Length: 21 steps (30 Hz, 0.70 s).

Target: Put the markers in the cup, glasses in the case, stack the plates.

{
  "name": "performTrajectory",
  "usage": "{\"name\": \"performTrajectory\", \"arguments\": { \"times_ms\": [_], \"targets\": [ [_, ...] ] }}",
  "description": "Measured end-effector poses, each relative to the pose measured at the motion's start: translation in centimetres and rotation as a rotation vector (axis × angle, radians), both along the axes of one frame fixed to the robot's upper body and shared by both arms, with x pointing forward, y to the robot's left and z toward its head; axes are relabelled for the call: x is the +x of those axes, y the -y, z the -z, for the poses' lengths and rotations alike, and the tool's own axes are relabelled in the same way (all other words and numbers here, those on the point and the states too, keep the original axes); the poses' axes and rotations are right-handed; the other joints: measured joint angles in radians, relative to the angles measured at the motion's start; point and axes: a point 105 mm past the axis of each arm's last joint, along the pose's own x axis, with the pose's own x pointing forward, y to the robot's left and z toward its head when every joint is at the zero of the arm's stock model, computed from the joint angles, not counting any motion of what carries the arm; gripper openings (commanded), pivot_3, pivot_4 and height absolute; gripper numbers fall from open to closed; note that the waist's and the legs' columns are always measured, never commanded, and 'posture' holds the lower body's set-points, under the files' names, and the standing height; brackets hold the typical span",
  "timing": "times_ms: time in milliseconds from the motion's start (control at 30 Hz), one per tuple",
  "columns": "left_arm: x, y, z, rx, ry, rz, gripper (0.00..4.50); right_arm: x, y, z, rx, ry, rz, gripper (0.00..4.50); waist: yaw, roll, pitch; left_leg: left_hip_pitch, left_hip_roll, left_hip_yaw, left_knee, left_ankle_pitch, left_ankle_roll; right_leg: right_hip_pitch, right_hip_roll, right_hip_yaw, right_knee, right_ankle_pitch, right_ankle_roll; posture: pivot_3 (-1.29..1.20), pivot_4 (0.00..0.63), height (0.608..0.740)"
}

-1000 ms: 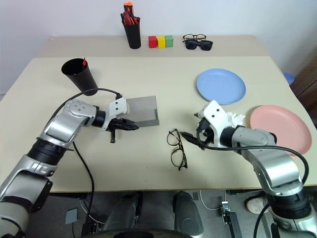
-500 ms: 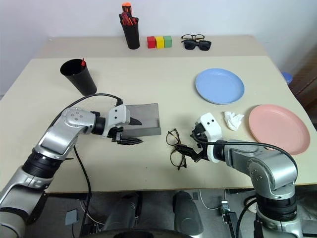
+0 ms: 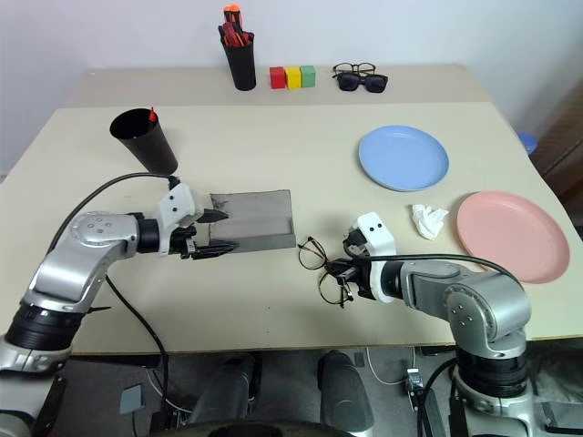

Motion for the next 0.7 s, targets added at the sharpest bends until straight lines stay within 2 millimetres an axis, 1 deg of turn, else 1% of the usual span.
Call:
{"name": "performTrajectory", "arguments": {
  "times_ms": [67, 100, 167, 200, 267, 333, 400, 467, 500, 567, 600, 700],
  "targets": [
    [-0.1, -1.7, 0.2, -0.011, -0.010, -0.079, 3.53, 1.2, 0.1, -2.9, -0.074, 0.143, -0.052, 0.04, -0.003, 0.000, 0.000, 0.000, 0.001, 0.000, -0.001, 0.000, 0.000, -0.001, 0.001, 0.000, 0.000, 0.000, 0.000, 0.00, 0.150, 0.740],
    [-0.3, -2.6, 0.3, -0.007, -0.010, -0.111, 3.53, 1.6, -0.8, -4.4, -0.087, 0.216, -0.110, 0.04, -0.005, 0.000, 0.000, 0.001, 0.002, 0.000, -0.001, 0.000, 0.000, -0.001, 0.002, 0.000, 0.000, 0.000, -0.001, 0.00, 0.150, 0.740],
    [-0.5, -3.9, 0.6, -0.005, -0.014, -0.165, 3.53, 2.1, -3.8, -7.4, -0.090, 0.381, -0.271, 0.04, -0.009, 0.001, 0.000, 0.001, 0.004, 0.000, -0.002, 0.000, 0.000, -0.001, 0.003, -0.001, 0.000, -0.001, -0.002, 0.00, 0.150, 0.740],
    [-0.6, -4.4, 0.6, -0.011, -0.014, -0.186, 3.53, 2.2, -5.3, -8.5, -0.091, 0.450, -0.346, 0.04, -0.007, 0.001, 0.000, 0.001, 0.004, 0.000, -0.002, 0.000, 0.000, -0.001, 0.004, -0.001, 0.000, -0.001, -0.003, 0.00, 0.150, 0.740],
    [-0.7, -5.0, 0.6, -0.025, -0.015, -0.216, 3.53, 3.1, -7.9, -9.6, -0.071, 0.534, -0.443, 0.04, -0.004, 0.000, 0.000, 0.001, 0.004, 0.000, -0.002, 0.000, 0.000, -0.001, 0.004, -0.001, 0.000, -0.001, -0.003, 0.00, 0.150, 0.740],
    [-0.8, -5.5, 0.6, -0.039, -0.015, -0.238, 3.53, 4.8, -10.4, -9.3, -0.085, 0.574, -0.502, 0.04, -0.001, 0.000, 0.000, 0.001, 0.003, 0.000, -0.001, 0.000, 0.000, -0.001, 0.003, -0.001, 0.000, -0.001, -0.003, 0.00, 0.150, 0.740],
    [-1.3, -5.9, 0.7, -0.065, -0.031, -0.256, 3.53, 6.3, -12.1, -8.4, -0.104, 0.577, -0.536, 0.04, -0.002, 0.000, 0.000, 0.000, 0.003, 0.000, -0.001, 0.000, 0.000, -0.001, 0.003, 0.000, 0.000, -0.001, -0.003, 0.00, 0.150, 0.740],
    [-2.0, -5.8, 0.6, -0.090, -0.039, -0.249, 3.53, 7.6, -13.5, -7.0, -0.144, 0.565, -0.570, 0.04, 0.000, 0.000, 0.000, 0.000, 0.003, 0.000, -0.002, 0.000, 0.000, -0.002, 0.003, -0.001, 0.000, -0.001, -0.003, 0.00, 0.150, 0.740],
    [-2.3, -5.5, 0.4, -0.099, -0.034, -0.240, 3.53, 8.0, -13.7, -6.1, -0.177, 0.559, -0.590, 0.04, 0.003, 0.000, 0.000, 0.000, 0.003, 0.000, -0.002, 0.000, 0.000, -0.002, 0.003, -0.001, 0.000, -0.001, -0.003, 0.00, 0.150, 0.740],
    [-2.7, -5.3, 0.1, -0.110, -0.025, -0.234, 3.53, 8.5, -13.4, -4.6, -0.220, 0.532, -0.617, 0.04, 0.008, 0.000, 0.000, -0.001, 0.002, -0.001, -0.002, 0.000, 0.000, -0.002, 0.002, -0.001, 0.000, -0.001, -0.003, 0.00, 0.150, 0.740],
    [-2.9, -5.3, 0.0, -0.116, -0.021, -0.237, 3.53, 8.6, -13.2, -4.2, -0.230, 0.521, -0.626, 0.04, 0.008, 0.000, 0.000, -0.001, 0.002, -0.001, -0.002, 0.000, 0.000, -0.002, 0.002, -0.001, 0.000, -0.001, -0.003, 0.00, 0.150, 0.740],
    [-3.3, -5.2, -0.9, -0.140, 0.003, -0.235, 3.53, 7.9, -12.1, -3.2, -0.245, 0.483, -0.670, 0.04, 0.005, 0.000, 0.000, -0.001, 0.002, -0.001, -0.002, 0.000, 0.000, -0.002, 0.002, -0.001, 0.000, -0.001, -0.003, 0.00, 0.150, 0.740]
  ]
}}
